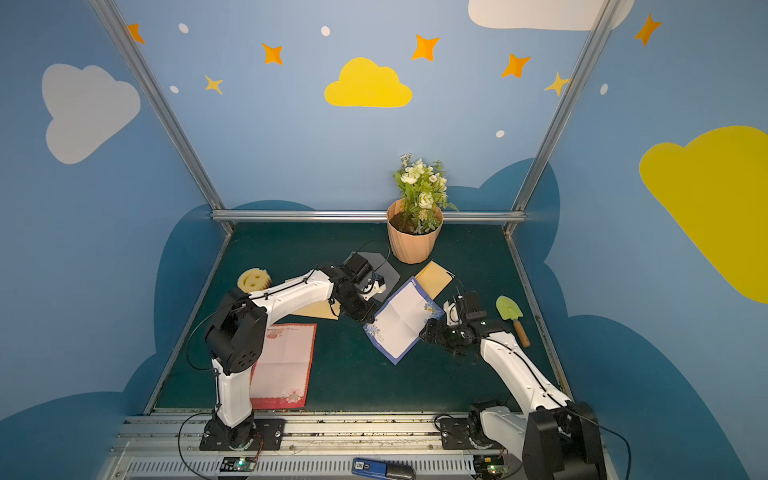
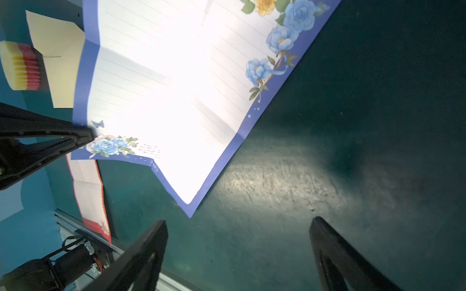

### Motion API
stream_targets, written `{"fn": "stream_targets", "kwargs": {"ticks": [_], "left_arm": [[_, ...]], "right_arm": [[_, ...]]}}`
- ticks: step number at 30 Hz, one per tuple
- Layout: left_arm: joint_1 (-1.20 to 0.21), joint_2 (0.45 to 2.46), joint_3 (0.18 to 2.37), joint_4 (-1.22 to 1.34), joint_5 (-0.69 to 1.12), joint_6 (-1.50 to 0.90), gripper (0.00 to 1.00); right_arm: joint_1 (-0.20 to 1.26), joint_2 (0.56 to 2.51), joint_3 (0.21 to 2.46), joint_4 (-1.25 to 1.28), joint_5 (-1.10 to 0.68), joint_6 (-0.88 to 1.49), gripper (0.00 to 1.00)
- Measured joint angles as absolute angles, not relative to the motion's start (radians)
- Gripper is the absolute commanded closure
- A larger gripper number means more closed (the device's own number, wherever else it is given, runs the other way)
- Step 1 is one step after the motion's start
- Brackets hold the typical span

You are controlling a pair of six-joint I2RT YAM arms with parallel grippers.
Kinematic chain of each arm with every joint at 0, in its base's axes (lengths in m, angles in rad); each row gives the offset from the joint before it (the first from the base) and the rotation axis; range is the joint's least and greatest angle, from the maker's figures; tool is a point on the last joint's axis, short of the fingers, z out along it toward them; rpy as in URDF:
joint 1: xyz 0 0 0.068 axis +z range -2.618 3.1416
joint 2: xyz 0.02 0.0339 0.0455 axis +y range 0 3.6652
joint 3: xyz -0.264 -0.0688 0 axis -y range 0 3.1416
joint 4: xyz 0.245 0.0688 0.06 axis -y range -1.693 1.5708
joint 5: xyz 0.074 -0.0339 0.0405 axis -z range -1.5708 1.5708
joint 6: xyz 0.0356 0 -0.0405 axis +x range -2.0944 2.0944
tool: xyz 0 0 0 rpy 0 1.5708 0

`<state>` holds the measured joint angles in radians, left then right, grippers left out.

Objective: Fold the letter paper in half and place it into the envelope
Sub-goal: Move the letter paper to the center of the board, then adjust the letter paper at the center of the board.

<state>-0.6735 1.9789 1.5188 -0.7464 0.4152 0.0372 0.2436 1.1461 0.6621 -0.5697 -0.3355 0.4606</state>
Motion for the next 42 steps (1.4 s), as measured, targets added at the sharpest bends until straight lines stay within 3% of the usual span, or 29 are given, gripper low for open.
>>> {"fn": "stream_targets", "kwargs": {"ticks": [1,2,4,5,6,9,13,21,27,42], "left_arm": [[-0.670,1.982,1.520,-0.749,0.410,0.047,0.85],[-0.665,1.985,1.519,-0.751,0.404,0.053,0.72],[-0.654,1.987,1.511,-0.747,0.387,0.056,0.68],[-0.649,1.987,1.507,-0.744,0.379,0.059,0.61],[-0.645,1.987,1.504,-0.741,0.369,0.060,0.46],[-0.631,1.977,1.488,-0.701,0.335,0.039,0.30],[-0.618,1.876,1.382,-0.599,0.299,-0.041,0.18],[-0.655,1.563,0.960,-0.263,0.285,-0.373,0.17],[-0.736,1.543,0.734,-0.070,0.283,-0.600,0.17],[-0.802,1.679,0.694,0.333,0.355,-0.879,0.23]], "right_arm": [[0.244,1.164,0.677,-0.558,-0.331,0.456,0.12],[0.244,1.182,0.692,-0.545,-0.326,0.451,0.12],[0.243,1.223,0.724,-0.516,-0.315,0.436,0.12],[0.241,1.243,0.738,-0.503,-0.311,0.427,0.12],[0.238,1.267,0.753,-0.490,-0.307,0.418,0.12],[0.227,1.341,0.797,-0.466,-0.296,0.385,0.12],[0.198,1.418,0.837,-0.432,-0.296,0.354,0.12],[0.144,1.546,0.924,-0.393,-0.301,0.309,0.12],[0.137,1.621,0.965,-0.373,-0.312,0.287,0.12],[0.160,1.717,1.013,-0.363,-0.315,0.253,0.12]]}}
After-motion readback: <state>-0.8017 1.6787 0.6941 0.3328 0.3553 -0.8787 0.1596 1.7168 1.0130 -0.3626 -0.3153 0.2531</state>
